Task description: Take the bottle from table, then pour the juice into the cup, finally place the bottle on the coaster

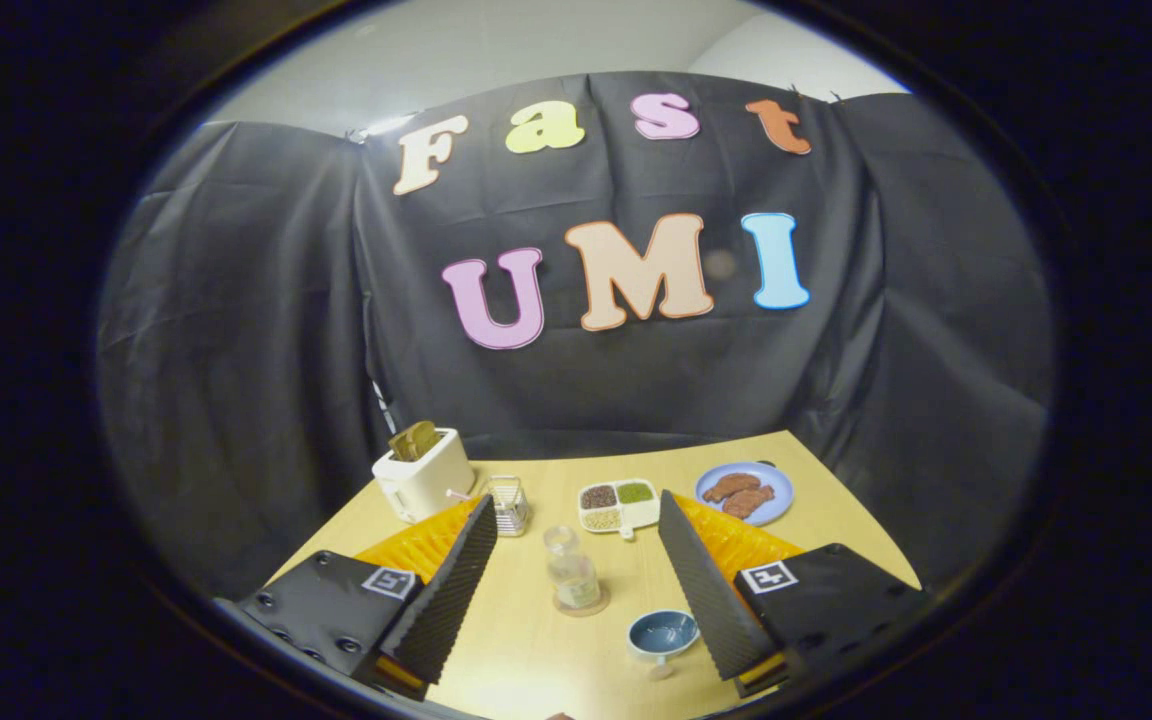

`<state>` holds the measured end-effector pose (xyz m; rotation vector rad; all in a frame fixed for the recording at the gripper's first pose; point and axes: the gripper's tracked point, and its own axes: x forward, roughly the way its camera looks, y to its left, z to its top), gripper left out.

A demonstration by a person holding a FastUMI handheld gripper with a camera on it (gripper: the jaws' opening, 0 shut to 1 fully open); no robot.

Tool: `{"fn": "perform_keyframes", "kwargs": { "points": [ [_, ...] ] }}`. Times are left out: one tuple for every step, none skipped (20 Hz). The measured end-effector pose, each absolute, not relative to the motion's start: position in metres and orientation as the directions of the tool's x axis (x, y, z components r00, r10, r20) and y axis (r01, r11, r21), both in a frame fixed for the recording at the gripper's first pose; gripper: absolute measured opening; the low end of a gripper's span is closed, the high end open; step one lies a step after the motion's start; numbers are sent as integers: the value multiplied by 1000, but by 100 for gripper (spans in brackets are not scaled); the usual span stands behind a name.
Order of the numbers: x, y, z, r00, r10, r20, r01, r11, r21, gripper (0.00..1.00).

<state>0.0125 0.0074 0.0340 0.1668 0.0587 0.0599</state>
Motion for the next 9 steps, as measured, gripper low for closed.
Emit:
{"fn": "perform_keyframes", "kwargs": {
  "points": [
    [12, 8, 34, 996, 66, -54, -57, 984, 167, 100],
    [11, 9, 33, 996, 67, -55, -57, 984, 166, 100],
    [11, 9, 33, 996, 68, -56, -58, 984, 167, 100],
    [11, 9, 33, 996, 69, -56, -59, 984, 168, 100],
    [11, 9, 32, 996, 70, -57, -60, 984, 169, 100],
    [10, 9, 32, 996, 70, -55, -60, 984, 169, 100],
    [10, 10, 33, 996, 71, -54, -61, 984, 168, 100],
    [9, 10, 34, 996, 70, -52, -61, 984, 169, 100],
    [9, 10, 34, 996, 72, -51, -62, 983, 170, 100]
  ]
}}
